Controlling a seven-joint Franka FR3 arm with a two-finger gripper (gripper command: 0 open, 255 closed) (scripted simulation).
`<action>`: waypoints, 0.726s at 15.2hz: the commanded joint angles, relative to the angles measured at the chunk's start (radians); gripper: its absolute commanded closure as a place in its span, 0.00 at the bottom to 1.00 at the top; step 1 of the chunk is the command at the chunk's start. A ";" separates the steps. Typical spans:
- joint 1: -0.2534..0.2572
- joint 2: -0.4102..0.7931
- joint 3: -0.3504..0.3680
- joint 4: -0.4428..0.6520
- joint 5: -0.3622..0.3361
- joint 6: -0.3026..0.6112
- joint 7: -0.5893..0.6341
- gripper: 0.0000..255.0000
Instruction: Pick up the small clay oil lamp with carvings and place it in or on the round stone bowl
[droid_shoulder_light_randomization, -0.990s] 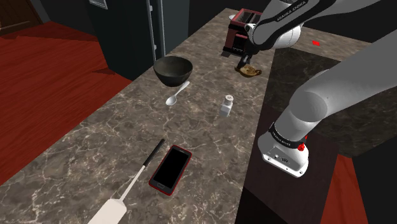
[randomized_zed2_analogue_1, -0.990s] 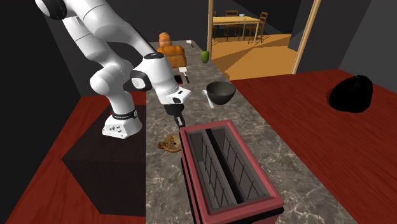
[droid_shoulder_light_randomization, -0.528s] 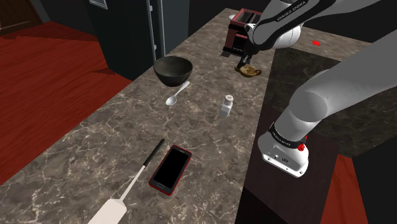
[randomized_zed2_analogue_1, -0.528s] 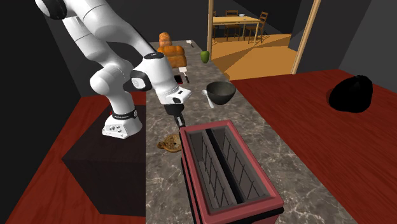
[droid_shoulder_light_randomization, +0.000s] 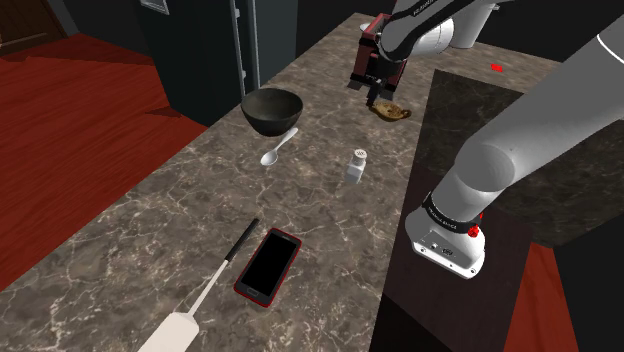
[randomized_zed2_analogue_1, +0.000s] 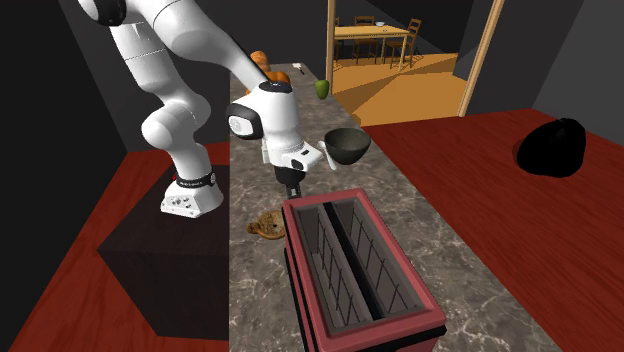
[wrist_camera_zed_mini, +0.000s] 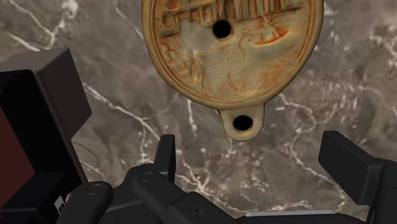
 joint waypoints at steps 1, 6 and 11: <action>0.004 0.027 -0.004 -0.004 0.009 0.027 -0.003 0.00; 0.012 0.066 -0.011 -0.009 0.026 0.070 -0.016 0.00; 0.012 0.066 -0.010 -0.009 0.026 0.070 -0.015 0.00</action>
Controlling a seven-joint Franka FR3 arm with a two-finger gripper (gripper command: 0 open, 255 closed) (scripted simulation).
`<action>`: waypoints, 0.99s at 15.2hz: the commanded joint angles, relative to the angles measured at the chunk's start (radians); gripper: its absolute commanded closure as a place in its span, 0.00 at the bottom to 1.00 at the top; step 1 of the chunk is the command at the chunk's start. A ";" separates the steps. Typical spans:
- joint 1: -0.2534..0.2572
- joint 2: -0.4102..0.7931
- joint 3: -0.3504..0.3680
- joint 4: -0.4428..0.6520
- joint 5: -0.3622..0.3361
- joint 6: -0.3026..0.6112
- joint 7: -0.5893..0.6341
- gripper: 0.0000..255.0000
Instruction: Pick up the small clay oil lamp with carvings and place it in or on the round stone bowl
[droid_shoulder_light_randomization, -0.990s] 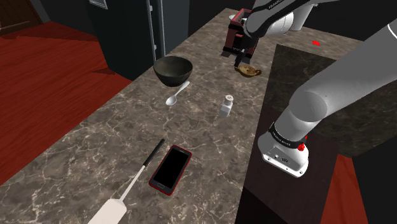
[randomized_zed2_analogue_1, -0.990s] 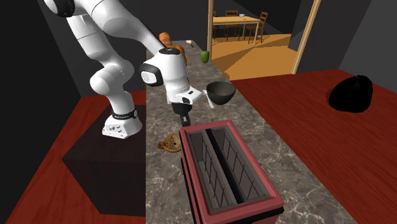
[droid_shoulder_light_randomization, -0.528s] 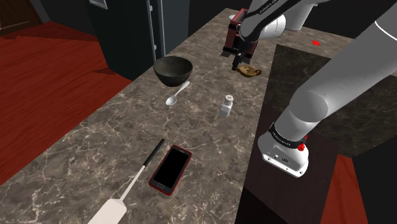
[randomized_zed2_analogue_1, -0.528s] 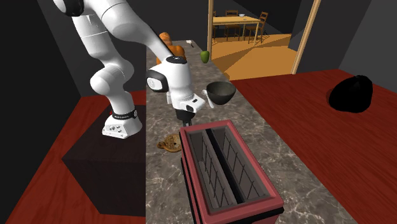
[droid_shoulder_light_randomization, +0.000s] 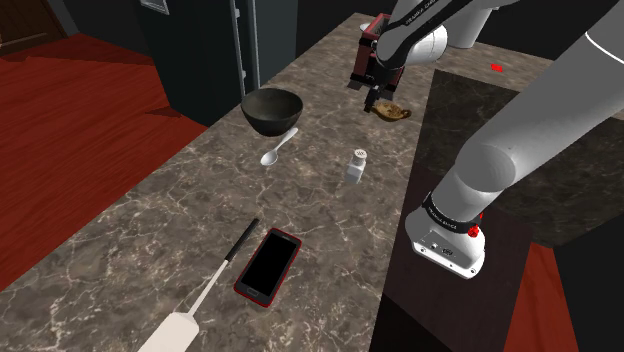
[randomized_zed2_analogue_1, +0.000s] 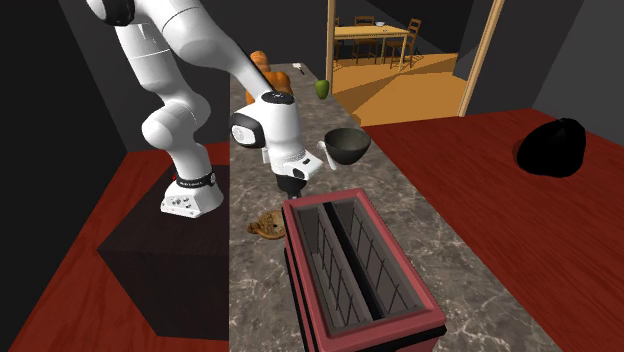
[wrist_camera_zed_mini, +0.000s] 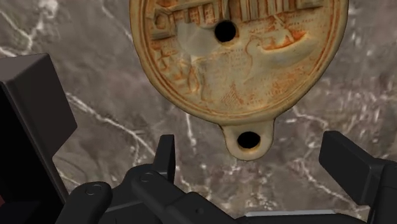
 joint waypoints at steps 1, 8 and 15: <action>0.000 0.000 0.000 0.000 0.000 0.000 0.000 1.00; 0.000 0.002 0.000 0.001 0.001 0.000 -0.001 1.00; -0.010 -0.065 0.012 0.021 -0.025 -0.084 0.019 1.00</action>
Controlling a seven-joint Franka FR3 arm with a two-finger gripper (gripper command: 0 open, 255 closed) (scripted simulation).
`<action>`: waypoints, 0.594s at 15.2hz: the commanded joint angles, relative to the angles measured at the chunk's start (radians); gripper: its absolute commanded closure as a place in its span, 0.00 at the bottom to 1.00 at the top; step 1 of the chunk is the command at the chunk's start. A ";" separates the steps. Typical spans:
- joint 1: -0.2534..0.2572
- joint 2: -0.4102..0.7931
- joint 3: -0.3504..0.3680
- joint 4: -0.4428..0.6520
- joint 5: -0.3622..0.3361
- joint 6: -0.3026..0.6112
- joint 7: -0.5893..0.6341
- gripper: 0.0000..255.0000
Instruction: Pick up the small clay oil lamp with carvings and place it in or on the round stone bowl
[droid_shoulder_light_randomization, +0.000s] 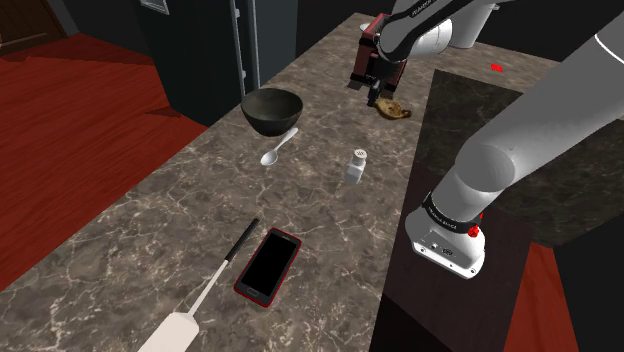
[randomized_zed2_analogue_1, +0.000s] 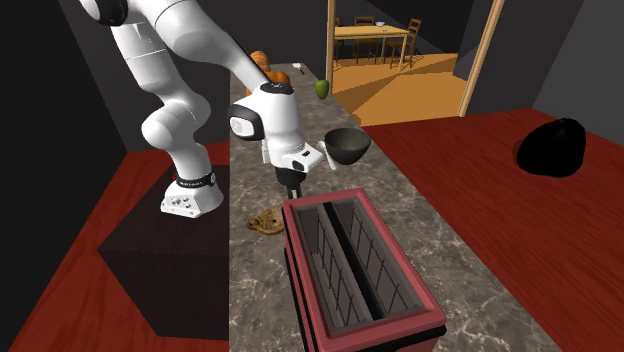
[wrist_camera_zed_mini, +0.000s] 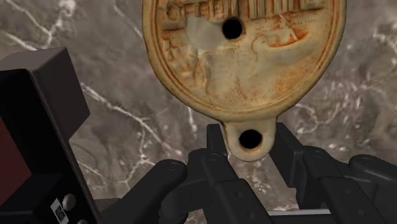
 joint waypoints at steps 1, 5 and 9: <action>-0.003 -0.023 0.004 0.013 -0.007 -0.036 0.005 1.00; -0.009 -0.069 0.014 0.034 -0.017 -0.102 0.014 1.00; -0.012 -0.109 0.024 0.060 -0.024 -0.167 0.020 1.00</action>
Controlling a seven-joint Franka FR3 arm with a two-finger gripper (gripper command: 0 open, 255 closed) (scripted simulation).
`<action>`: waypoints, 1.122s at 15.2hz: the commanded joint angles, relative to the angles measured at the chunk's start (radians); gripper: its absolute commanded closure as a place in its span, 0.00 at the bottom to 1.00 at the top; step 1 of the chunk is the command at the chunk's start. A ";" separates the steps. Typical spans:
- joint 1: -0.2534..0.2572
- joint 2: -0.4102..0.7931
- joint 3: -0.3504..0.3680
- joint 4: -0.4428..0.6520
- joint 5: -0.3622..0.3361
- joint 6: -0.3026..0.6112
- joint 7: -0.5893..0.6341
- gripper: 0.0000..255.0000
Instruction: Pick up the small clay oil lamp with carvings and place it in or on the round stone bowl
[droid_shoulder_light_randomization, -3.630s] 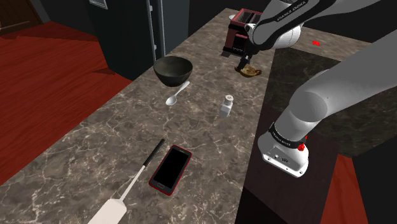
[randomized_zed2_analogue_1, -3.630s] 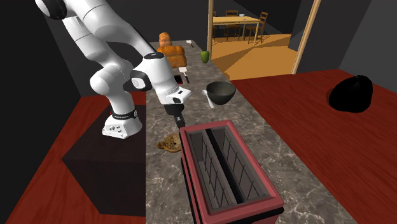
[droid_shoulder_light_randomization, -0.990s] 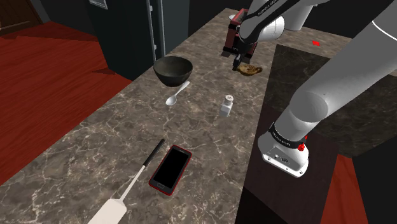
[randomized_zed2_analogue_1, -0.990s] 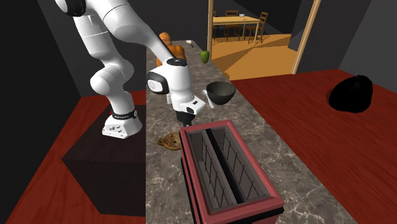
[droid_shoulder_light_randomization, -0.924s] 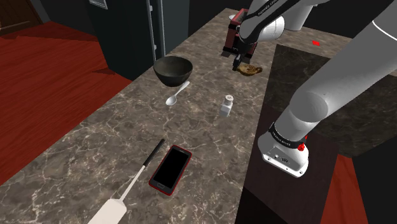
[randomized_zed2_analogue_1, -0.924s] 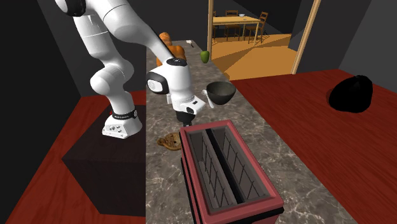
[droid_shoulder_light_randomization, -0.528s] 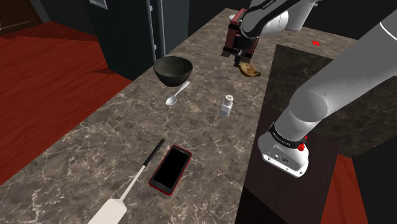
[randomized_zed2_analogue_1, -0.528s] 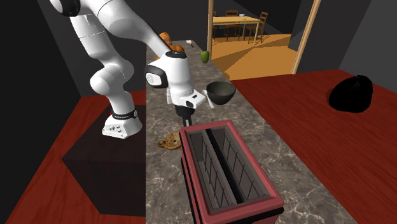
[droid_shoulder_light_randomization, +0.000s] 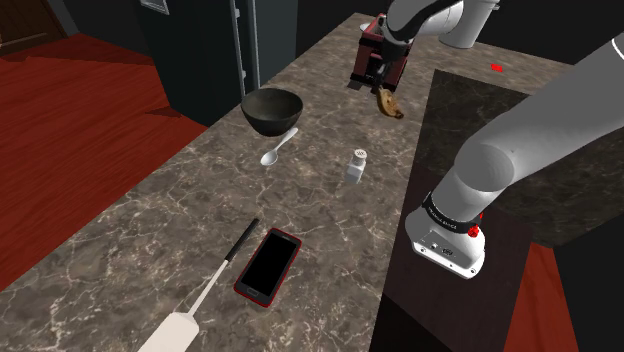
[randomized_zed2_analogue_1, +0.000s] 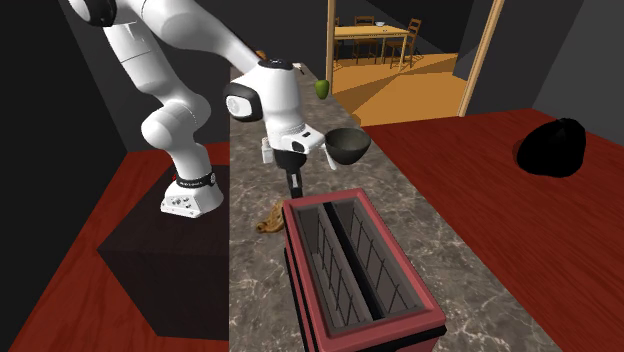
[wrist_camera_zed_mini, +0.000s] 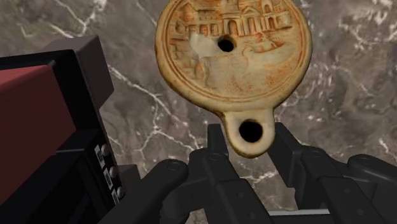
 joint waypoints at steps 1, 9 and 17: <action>-0.002 -0.021 0.005 0.011 -0.004 -0.032 0.003 1.00; -0.005 -0.083 0.023 0.074 -0.007 -0.157 0.010 1.00; -0.005 -0.126 0.039 0.150 -0.004 -0.275 0.012 1.00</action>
